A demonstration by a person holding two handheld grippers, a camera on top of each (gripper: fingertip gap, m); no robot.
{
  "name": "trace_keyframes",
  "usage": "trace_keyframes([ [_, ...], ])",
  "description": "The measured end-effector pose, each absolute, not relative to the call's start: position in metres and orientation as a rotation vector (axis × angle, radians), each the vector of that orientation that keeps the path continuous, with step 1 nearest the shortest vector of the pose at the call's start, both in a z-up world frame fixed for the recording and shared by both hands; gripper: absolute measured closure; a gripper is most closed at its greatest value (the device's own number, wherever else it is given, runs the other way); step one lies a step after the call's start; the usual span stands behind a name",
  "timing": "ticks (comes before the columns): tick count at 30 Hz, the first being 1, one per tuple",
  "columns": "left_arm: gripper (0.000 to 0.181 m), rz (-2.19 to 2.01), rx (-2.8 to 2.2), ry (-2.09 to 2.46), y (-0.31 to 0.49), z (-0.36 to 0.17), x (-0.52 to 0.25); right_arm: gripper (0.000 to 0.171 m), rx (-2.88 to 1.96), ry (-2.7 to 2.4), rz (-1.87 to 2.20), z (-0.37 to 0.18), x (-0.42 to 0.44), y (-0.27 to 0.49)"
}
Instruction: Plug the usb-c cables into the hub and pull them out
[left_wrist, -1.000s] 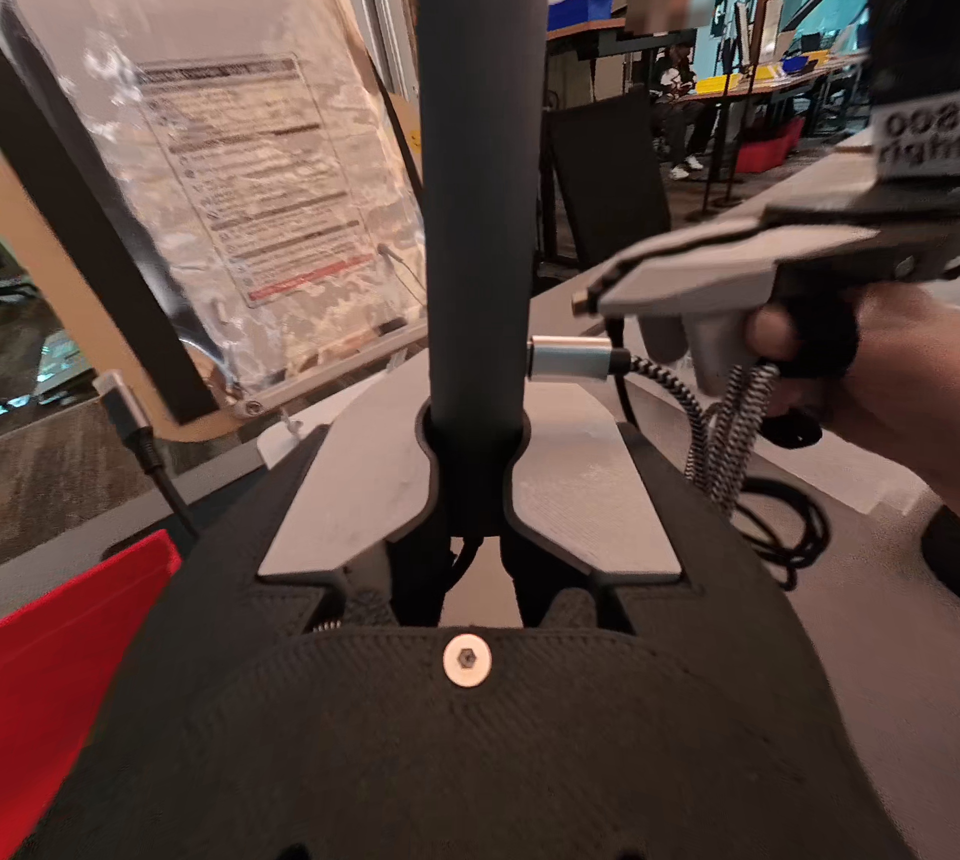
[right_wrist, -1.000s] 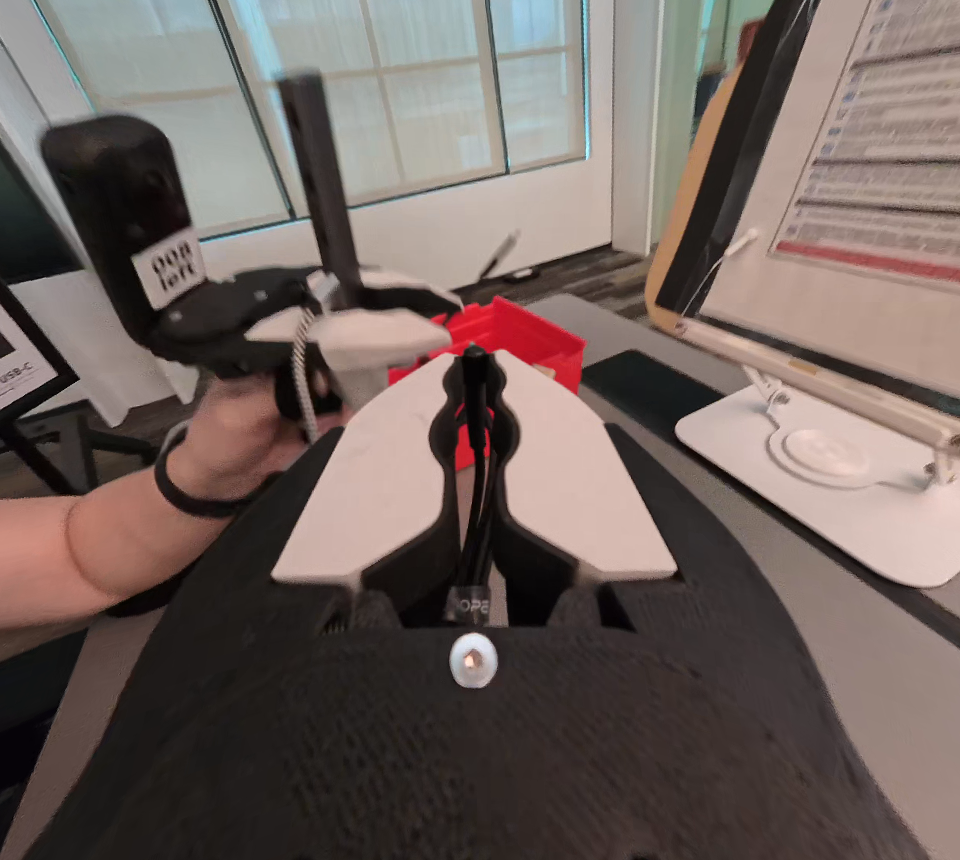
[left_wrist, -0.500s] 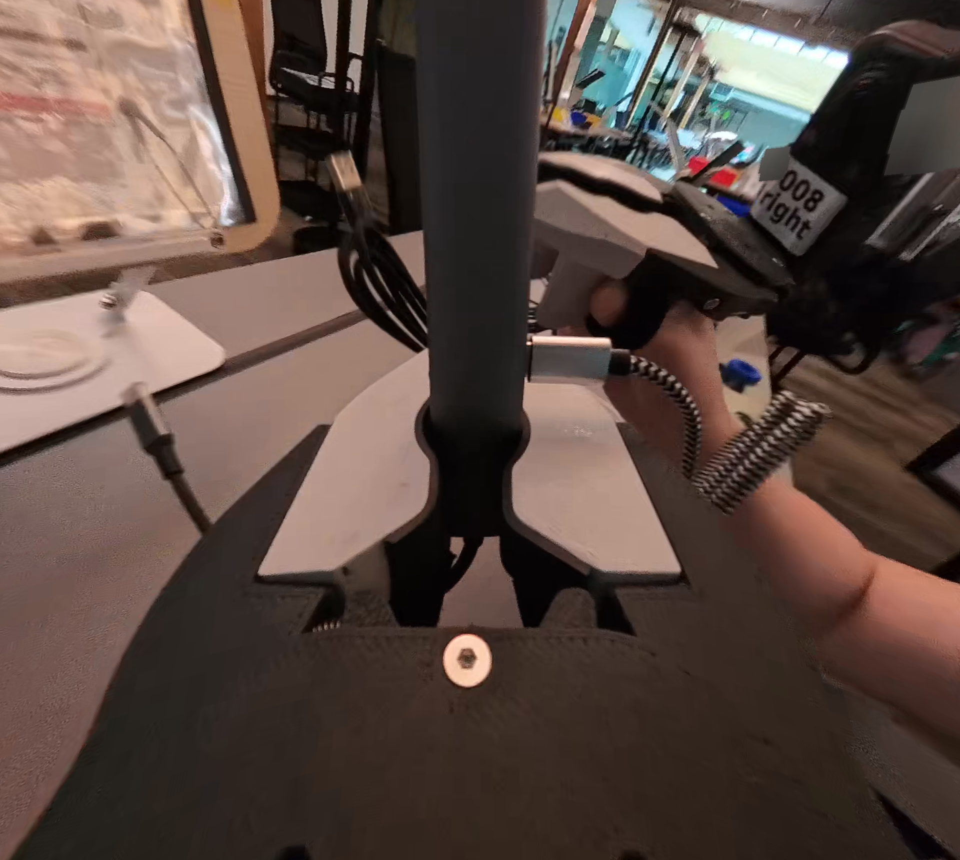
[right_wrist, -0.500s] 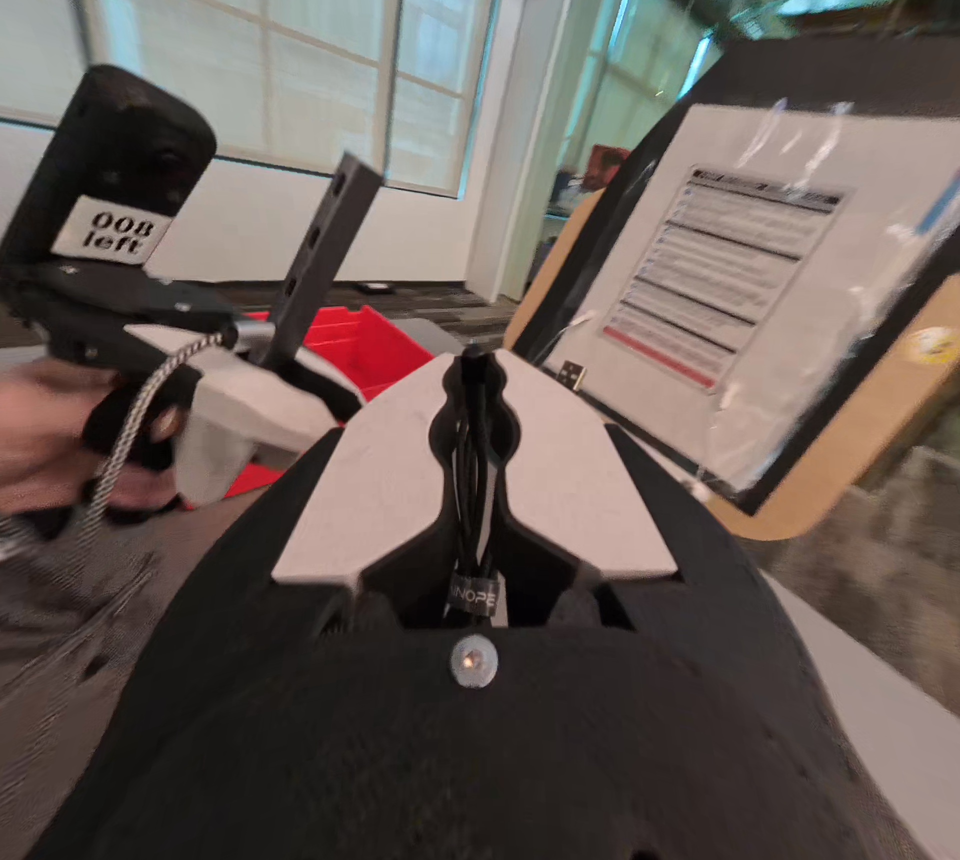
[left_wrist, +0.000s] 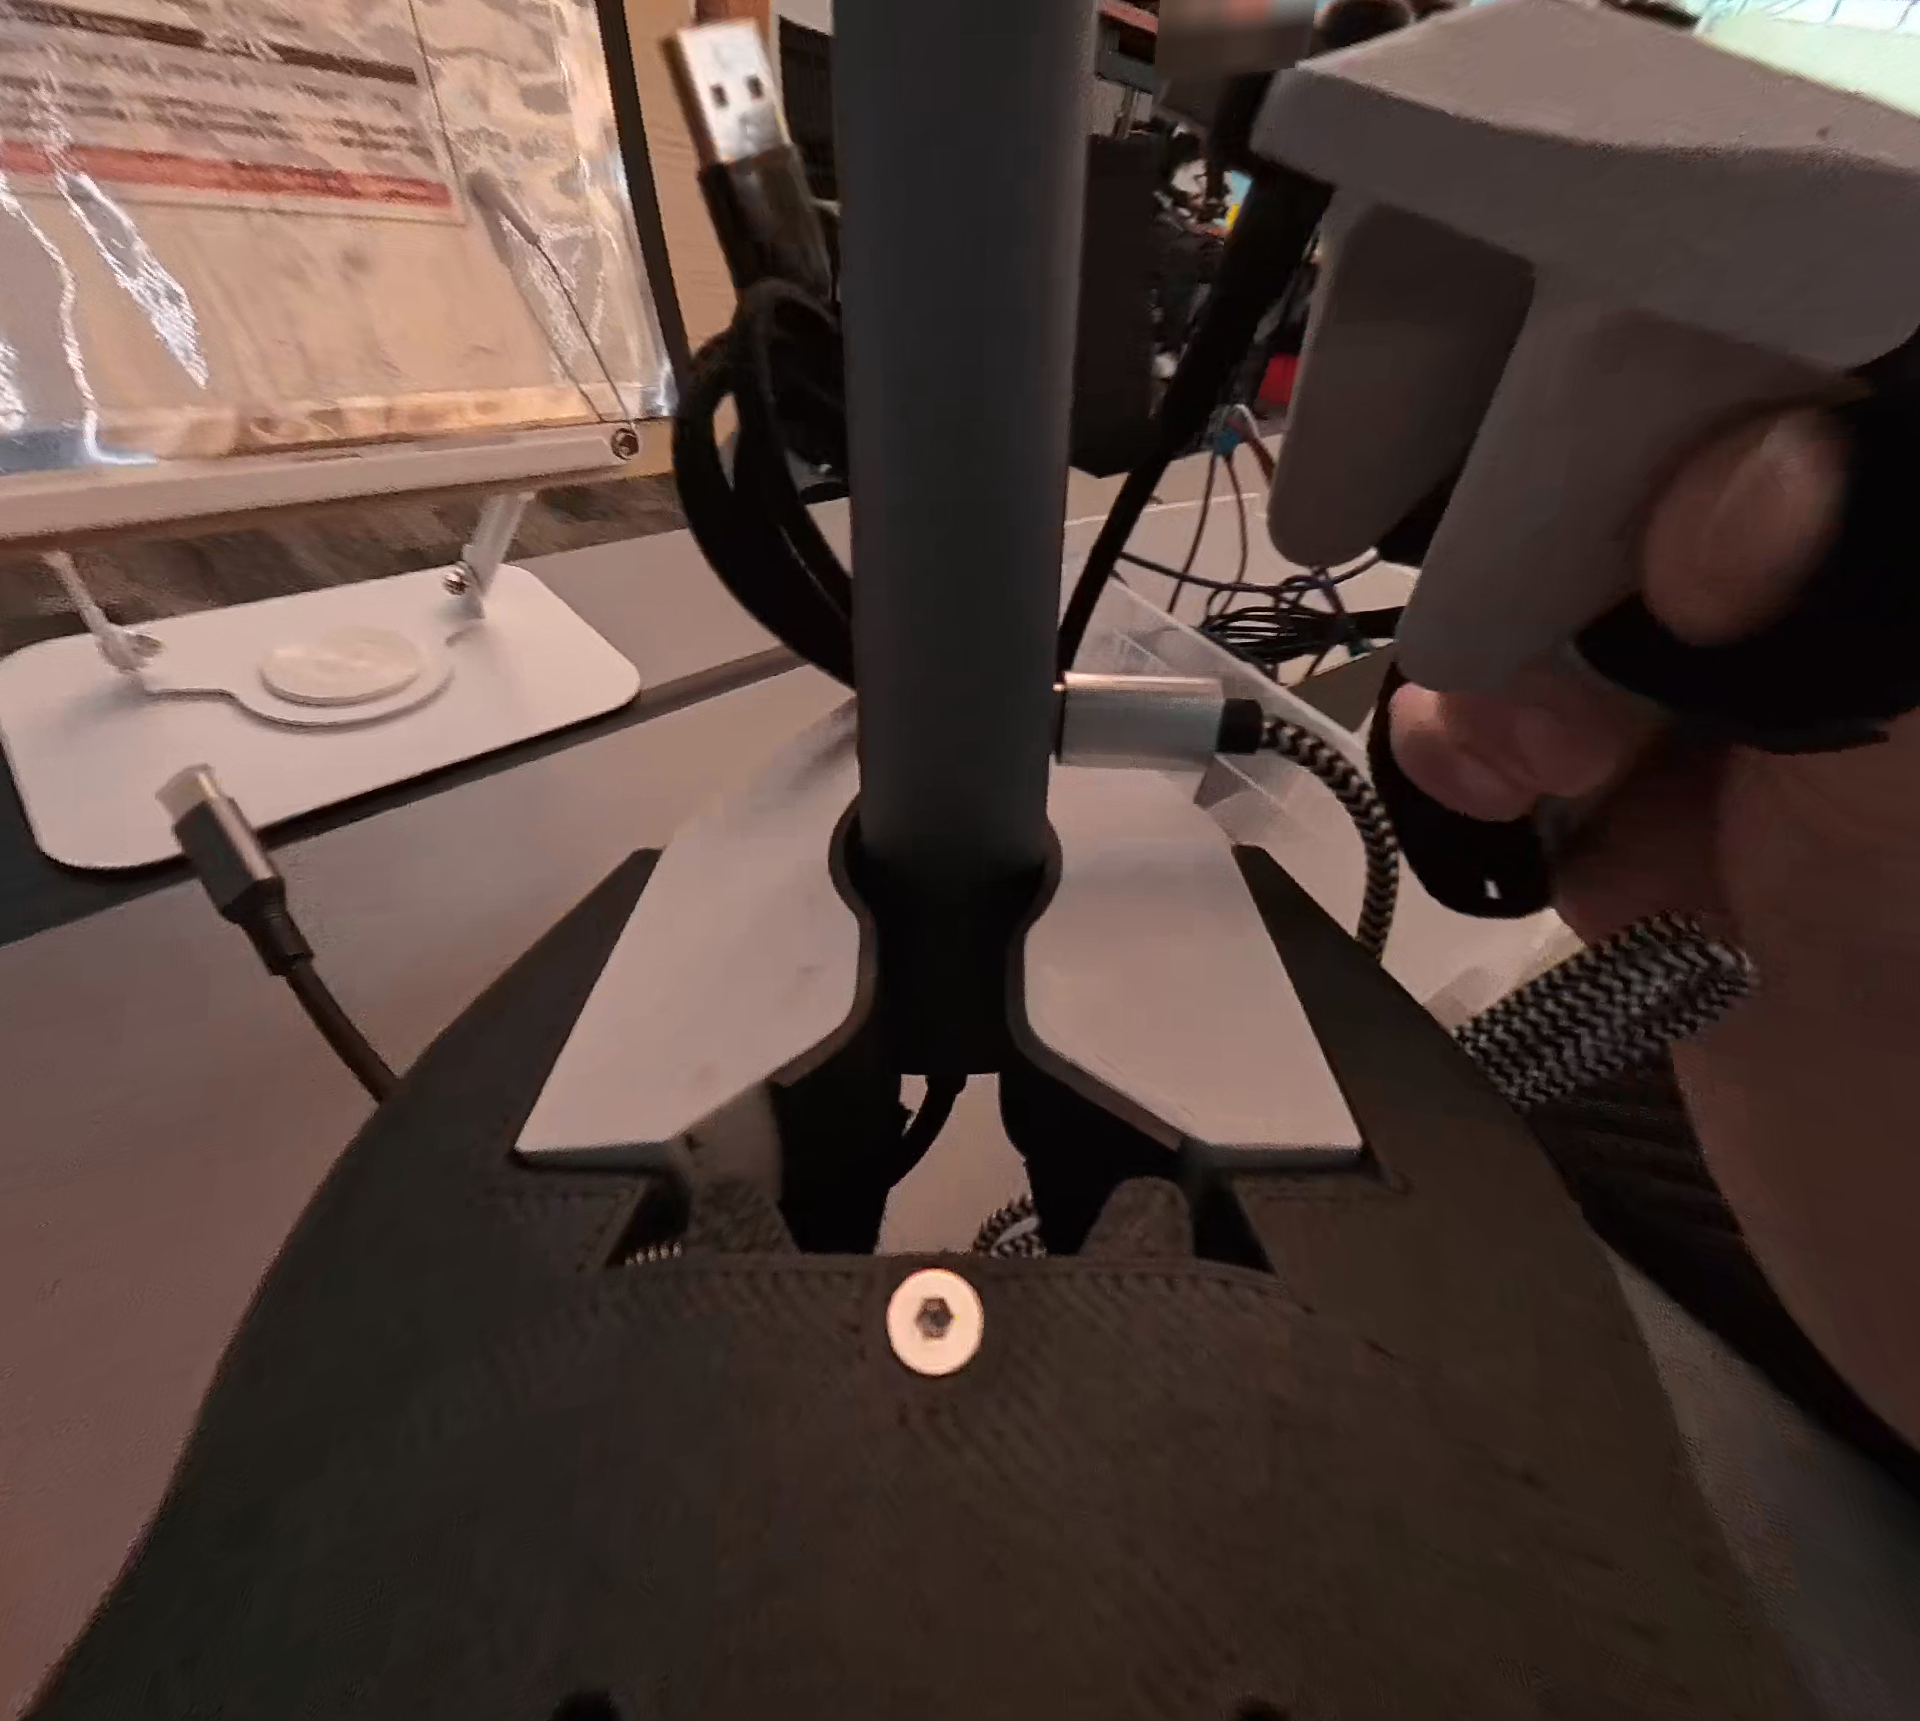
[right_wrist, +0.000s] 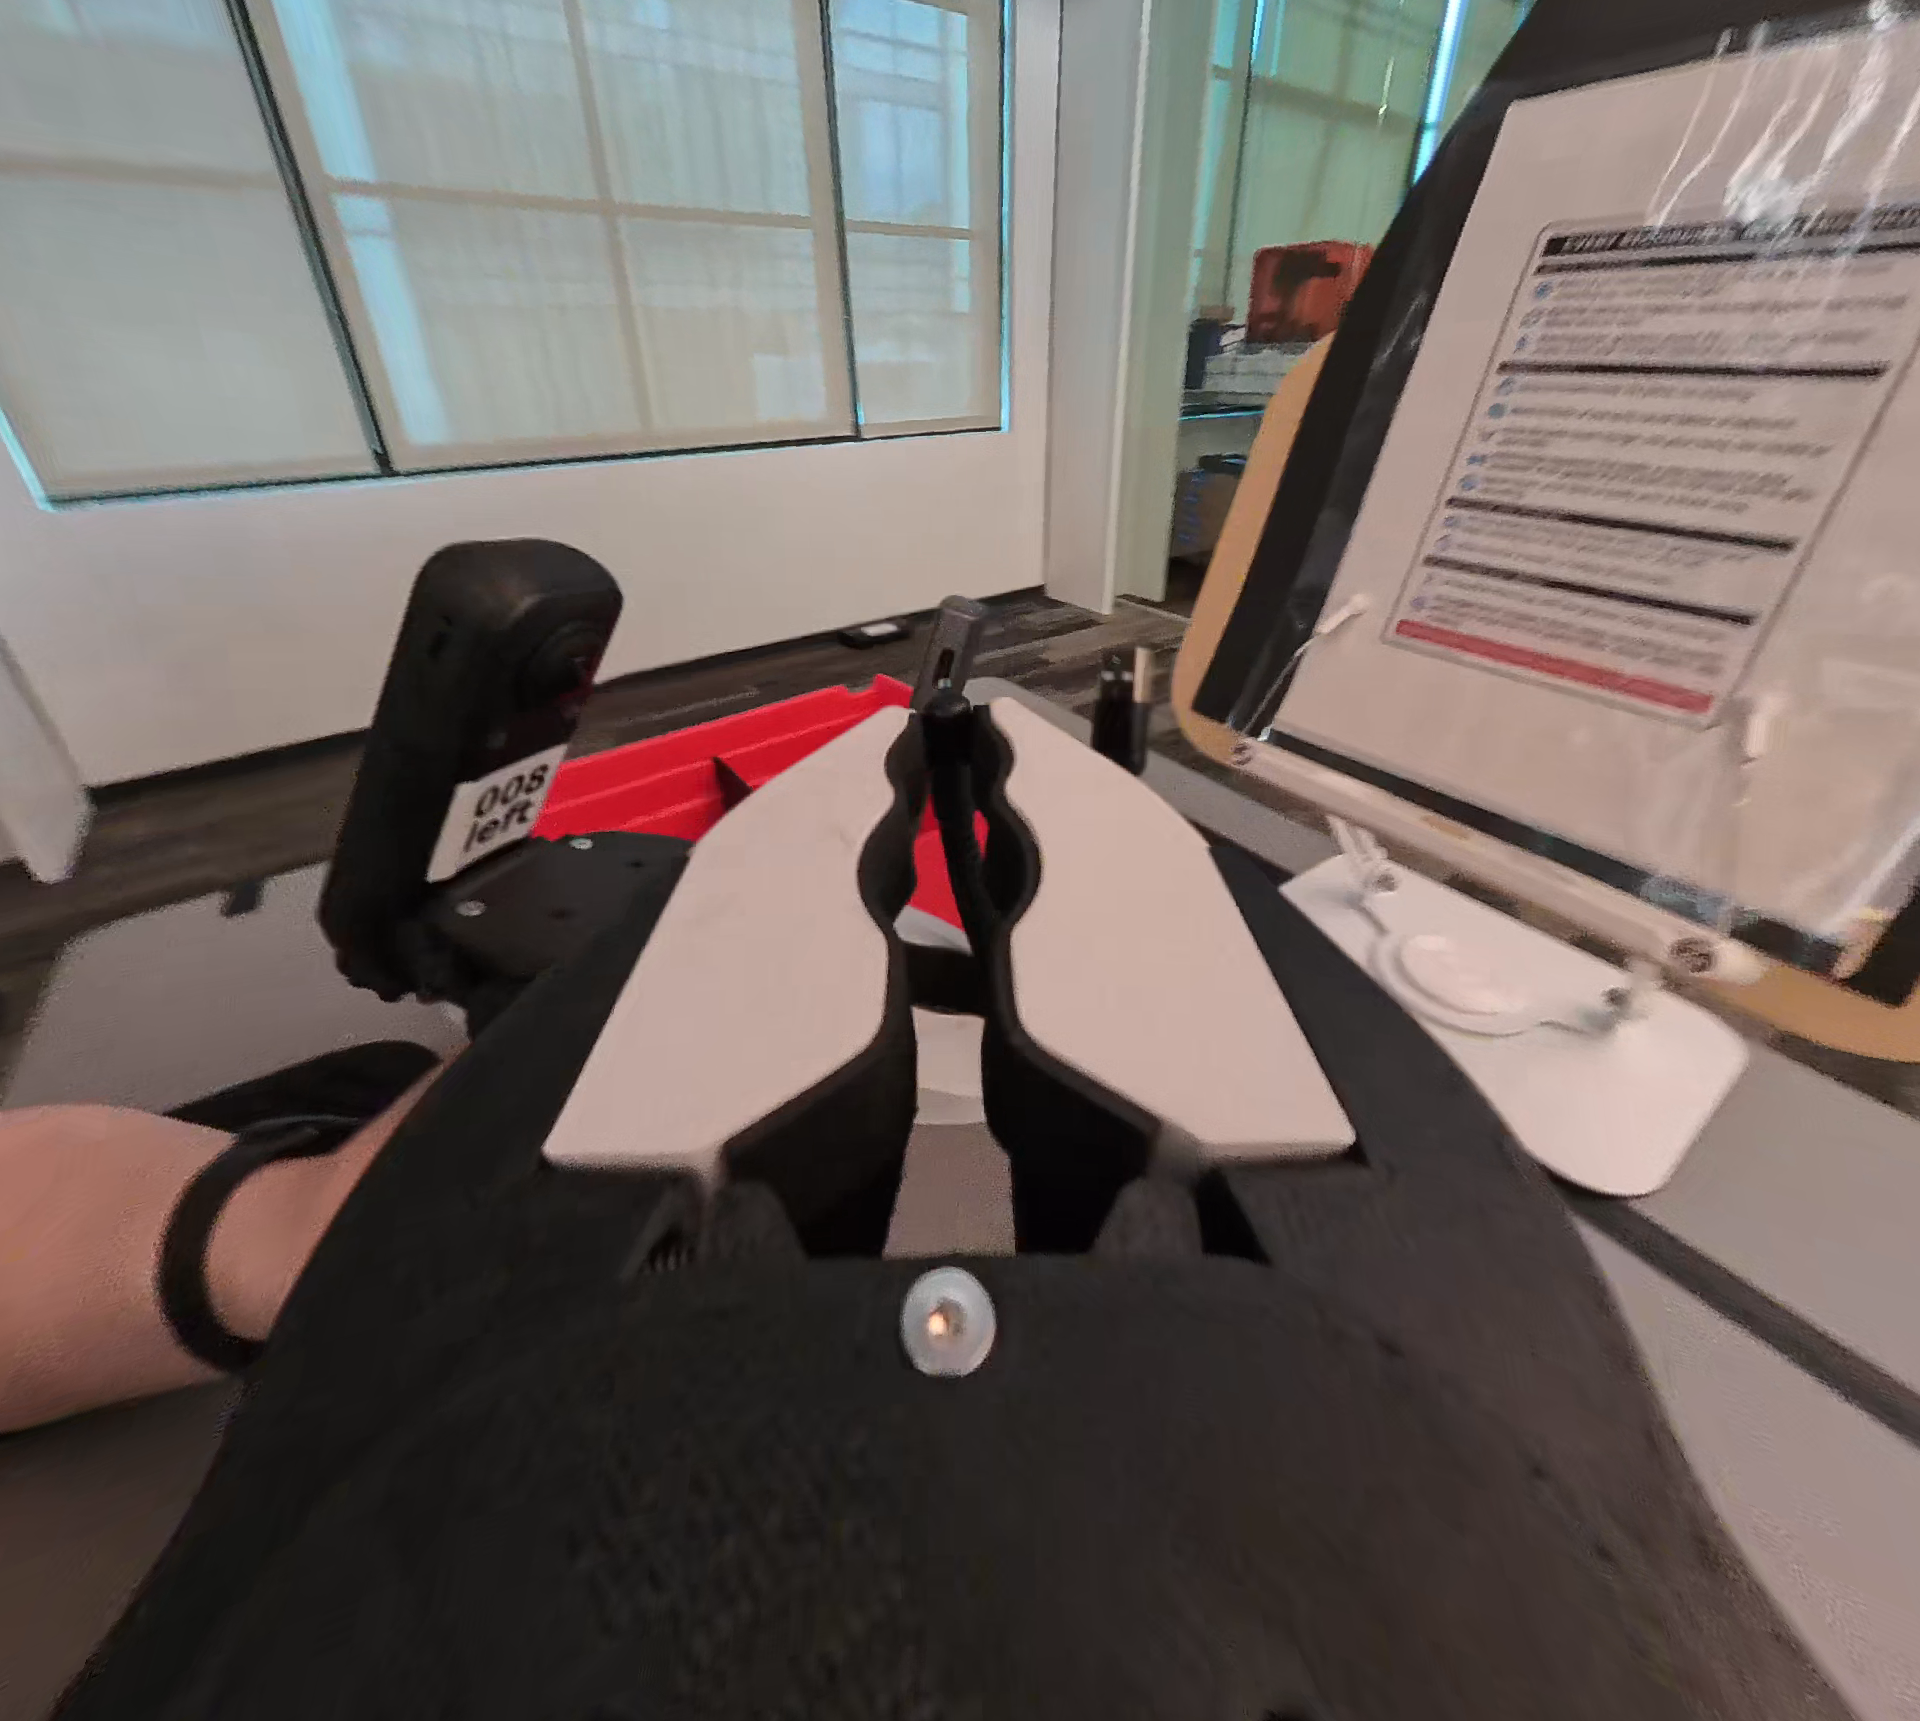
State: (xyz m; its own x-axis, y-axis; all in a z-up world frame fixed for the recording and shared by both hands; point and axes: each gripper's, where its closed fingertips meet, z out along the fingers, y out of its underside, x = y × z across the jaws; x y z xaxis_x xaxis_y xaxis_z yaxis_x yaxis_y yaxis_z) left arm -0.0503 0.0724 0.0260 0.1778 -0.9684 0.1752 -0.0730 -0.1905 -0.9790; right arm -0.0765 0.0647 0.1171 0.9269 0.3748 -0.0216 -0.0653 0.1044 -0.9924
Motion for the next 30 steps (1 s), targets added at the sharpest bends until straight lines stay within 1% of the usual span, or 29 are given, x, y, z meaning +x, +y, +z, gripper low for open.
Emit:
trace_keyframes([
  [1, 0.164, -1.143, -1.479, 1.056, 0.073, 0.026, -0.050, 0.162, -1.435, -0.249, 0.378, 0.116, -0.077, 0.065],
  [8, 0.164, -1.032, -1.444, 1.066, 0.077, 0.026, -0.052, 0.162, -1.401, -0.186, 0.596, 0.115, -0.077, 0.065],
  [19, 0.163, -0.881, -1.429, 1.108, 0.082, 0.025, -0.054, 0.162, -1.396, -0.191, 0.604, 0.116, -0.074, 0.064],
  [24, 0.164, -0.923, -1.464, 1.100, 0.083, 0.024, -0.055, 0.162, -1.377, -0.225, 0.598, 0.119, -0.076, 0.062],
  [30, 0.164, -0.829, -1.441, 1.120, 0.087, 0.023, -0.055, 0.162, -1.380, -0.230, 0.611, 0.116, -0.078, 0.063],
])
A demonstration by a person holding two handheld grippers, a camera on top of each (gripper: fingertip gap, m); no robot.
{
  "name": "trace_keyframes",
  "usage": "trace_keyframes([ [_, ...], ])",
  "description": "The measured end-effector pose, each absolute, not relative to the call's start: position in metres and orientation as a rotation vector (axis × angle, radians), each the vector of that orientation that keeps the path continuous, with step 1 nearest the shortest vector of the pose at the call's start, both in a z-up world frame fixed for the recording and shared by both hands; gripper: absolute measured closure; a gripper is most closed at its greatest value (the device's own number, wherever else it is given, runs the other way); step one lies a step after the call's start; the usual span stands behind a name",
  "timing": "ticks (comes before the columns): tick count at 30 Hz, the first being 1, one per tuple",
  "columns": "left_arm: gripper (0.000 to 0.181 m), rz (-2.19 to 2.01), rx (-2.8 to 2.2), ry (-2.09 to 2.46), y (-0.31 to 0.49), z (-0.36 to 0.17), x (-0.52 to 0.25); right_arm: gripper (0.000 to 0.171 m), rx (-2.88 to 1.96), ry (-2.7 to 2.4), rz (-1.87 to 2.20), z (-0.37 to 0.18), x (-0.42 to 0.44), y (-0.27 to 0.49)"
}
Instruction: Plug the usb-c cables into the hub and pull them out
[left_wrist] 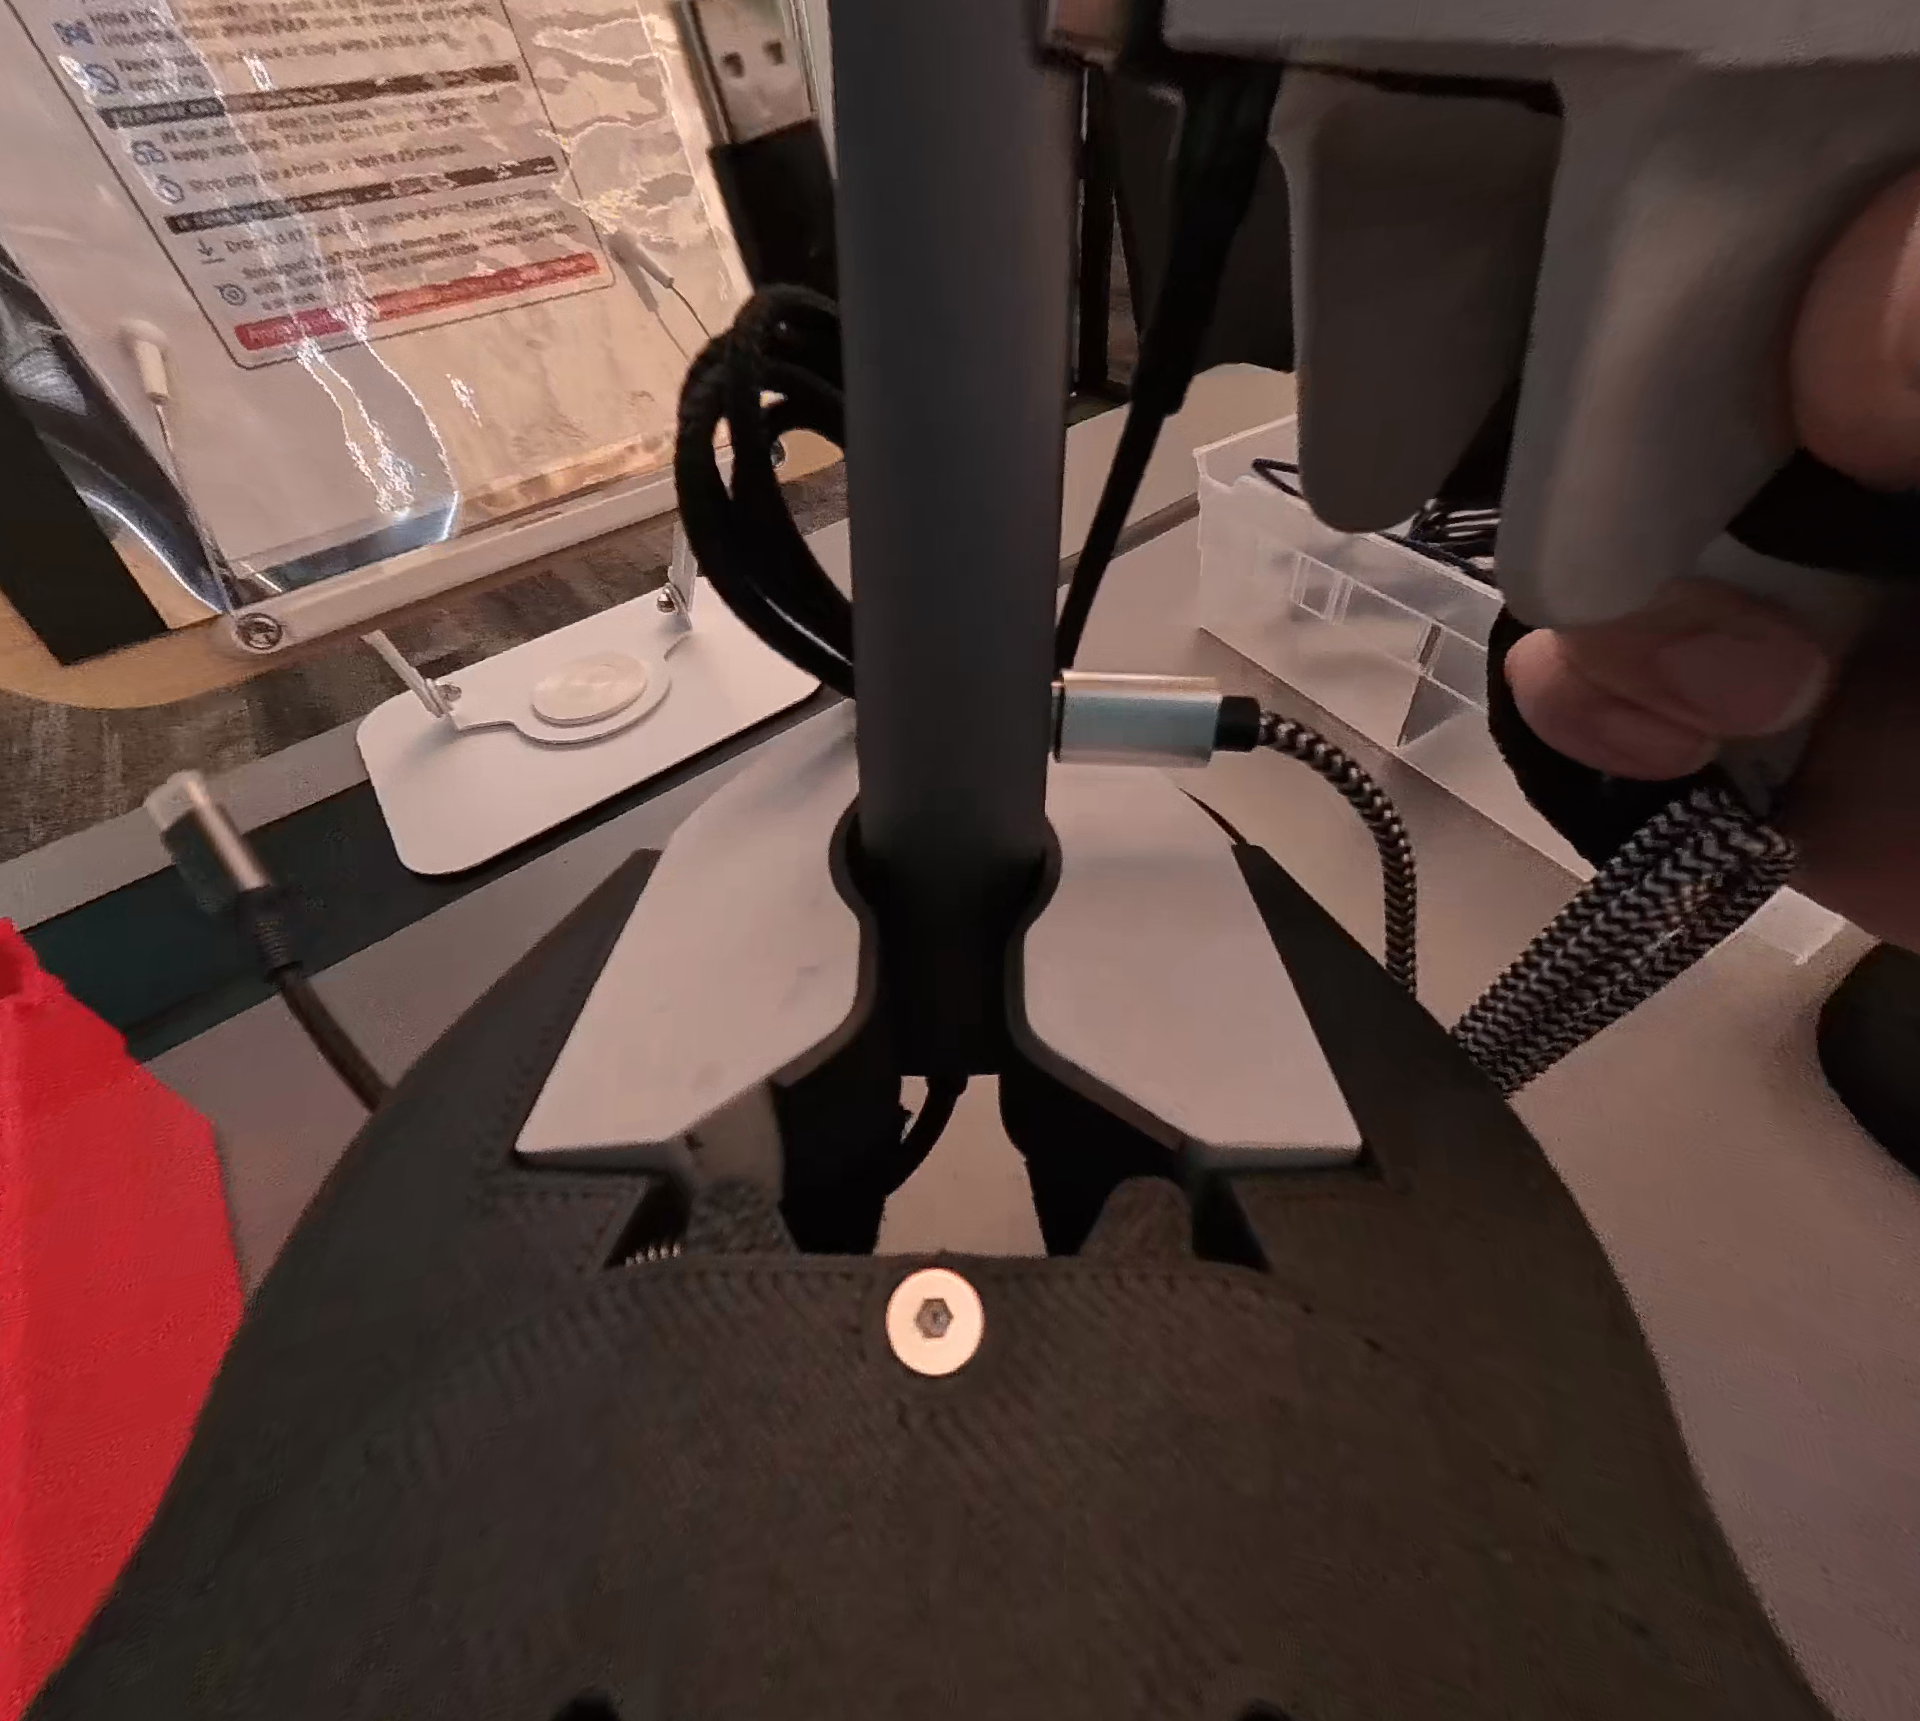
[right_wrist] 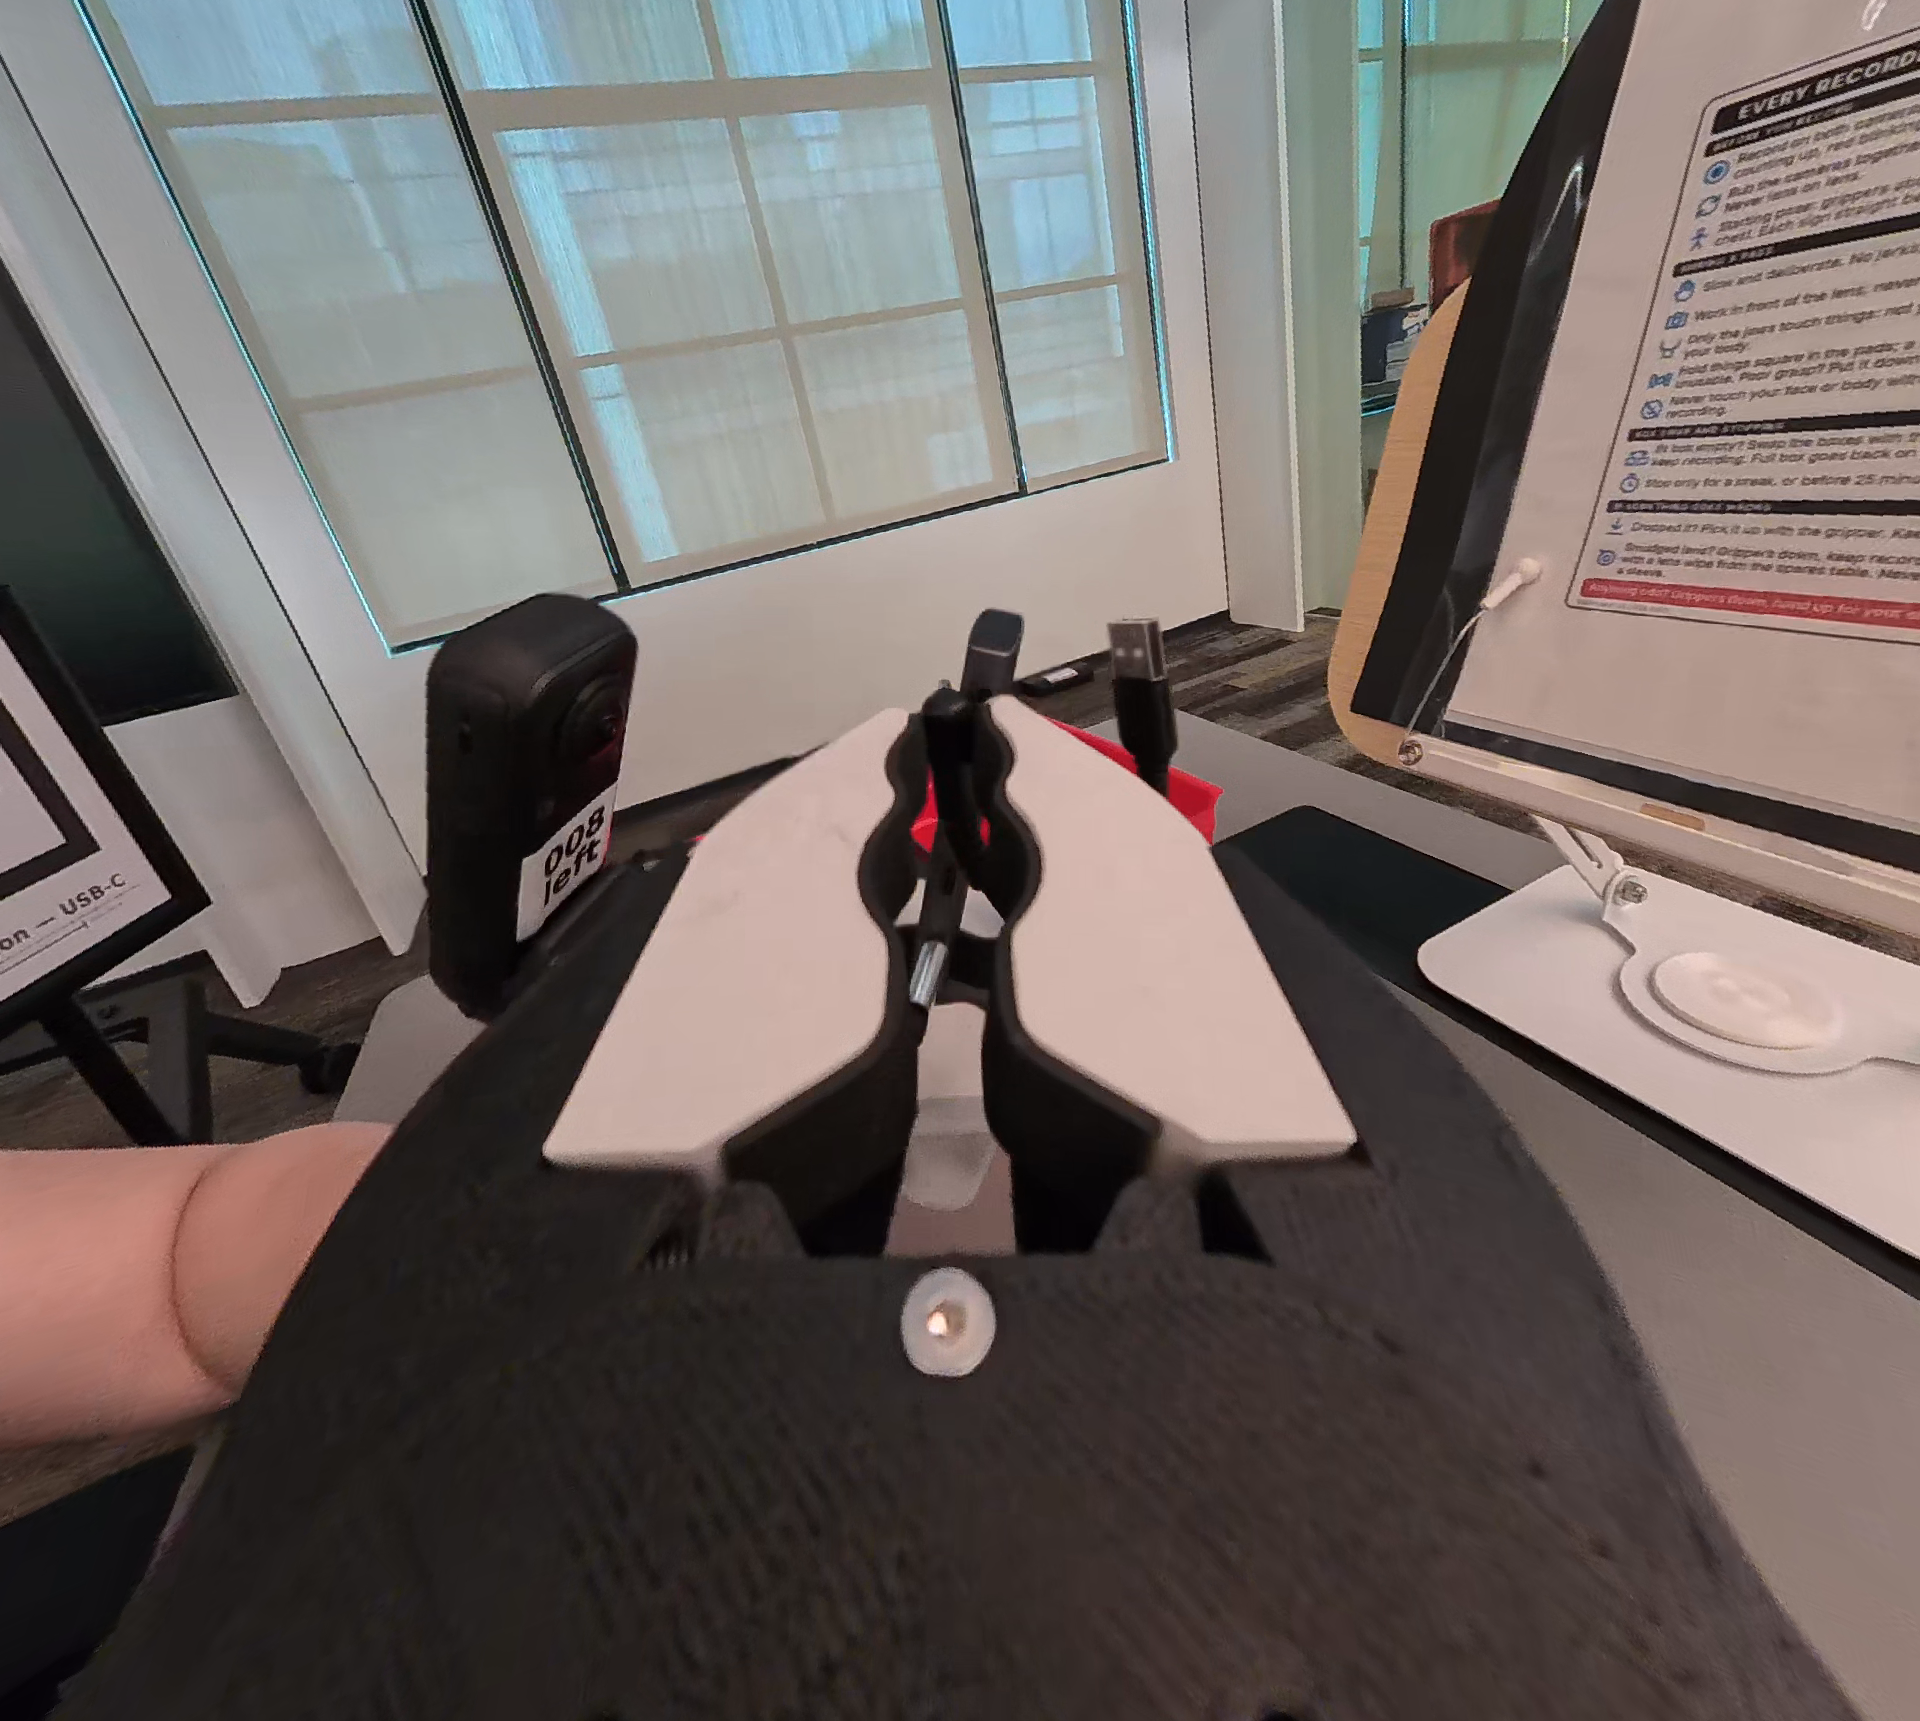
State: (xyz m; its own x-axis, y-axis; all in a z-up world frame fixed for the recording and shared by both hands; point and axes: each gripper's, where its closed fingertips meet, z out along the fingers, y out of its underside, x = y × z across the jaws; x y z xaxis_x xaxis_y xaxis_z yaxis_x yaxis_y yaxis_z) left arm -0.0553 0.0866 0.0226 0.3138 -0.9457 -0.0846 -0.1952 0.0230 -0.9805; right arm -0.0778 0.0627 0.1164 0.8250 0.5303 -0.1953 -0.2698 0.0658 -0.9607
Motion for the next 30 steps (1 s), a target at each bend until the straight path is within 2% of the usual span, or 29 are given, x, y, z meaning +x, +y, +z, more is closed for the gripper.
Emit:
trace_keyframes([
  [30, 0.164, -1.054, -1.470, 1.088, 0.072, 0.022, -0.050, 0.162, -1.341, -0.184, 0.824, 0.119, -0.074, 0.060],
])
